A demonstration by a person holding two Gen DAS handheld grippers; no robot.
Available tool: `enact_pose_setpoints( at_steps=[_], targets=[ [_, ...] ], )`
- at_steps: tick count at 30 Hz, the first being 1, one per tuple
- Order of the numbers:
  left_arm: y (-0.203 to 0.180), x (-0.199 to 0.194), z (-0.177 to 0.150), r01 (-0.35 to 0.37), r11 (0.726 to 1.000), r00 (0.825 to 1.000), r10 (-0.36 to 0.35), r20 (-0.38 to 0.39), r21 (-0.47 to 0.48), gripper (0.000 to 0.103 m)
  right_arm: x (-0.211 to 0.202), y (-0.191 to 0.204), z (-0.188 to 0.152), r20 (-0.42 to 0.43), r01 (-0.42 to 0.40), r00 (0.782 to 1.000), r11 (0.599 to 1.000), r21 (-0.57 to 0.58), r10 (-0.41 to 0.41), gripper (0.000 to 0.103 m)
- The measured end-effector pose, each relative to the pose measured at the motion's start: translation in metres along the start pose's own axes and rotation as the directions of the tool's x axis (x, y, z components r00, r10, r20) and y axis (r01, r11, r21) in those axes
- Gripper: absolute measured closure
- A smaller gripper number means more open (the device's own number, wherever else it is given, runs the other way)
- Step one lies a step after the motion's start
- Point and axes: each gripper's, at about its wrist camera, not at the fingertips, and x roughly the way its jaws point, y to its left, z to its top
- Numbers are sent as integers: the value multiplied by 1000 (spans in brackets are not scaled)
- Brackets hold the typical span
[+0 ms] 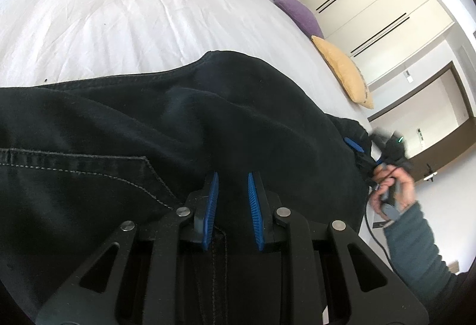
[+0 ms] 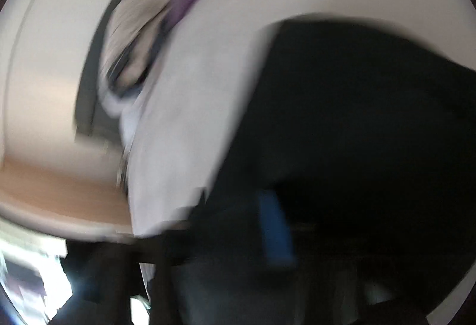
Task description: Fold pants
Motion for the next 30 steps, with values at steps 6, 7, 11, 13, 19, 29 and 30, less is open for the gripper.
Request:
enact_pose_setpoints(
  at_steps=[6, 7, 11, 13, 19, 29, 30],
  targets=[
    [13, -20, 1, -10, 998, 998, 13, 53, -62, 83, -59, 16, -1, 175, 165, 973, 984, -63, -152, 70],
    [11, -27, 1, -2, 998, 997, 6, 74, -57, 83, -52, 37, -14, 119, 101, 989, 985, -137, -85, 69],
    [13, -57, -2, -25, 998, 987, 32, 156, -49, 83, 2, 135, -101, -196, -133, 979, 895, -426, 53, 59],
    [22, -75, -3, -52, 997, 978, 63, 198, -60, 83, 36, 181, -162, -386, -298, 917, 811, -503, 98, 59],
    [69, -111, -10, -156, 980, 955, 182, 232, -127, 83, 133, 209, -251, -641, -401, 767, 799, -449, 25, 59],
    [114, -142, -27, -184, 969, 942, 223, 251, -168, 83, 106, 110, -112, -190, -25, 982, 968, -251, -24, 94],
    [114, -140, -26, -189, 967, 941, 228, 250, -170, 83, 89, 107, -104, -175, -16, 984, 971, -239, -27, 86]
  ],
)
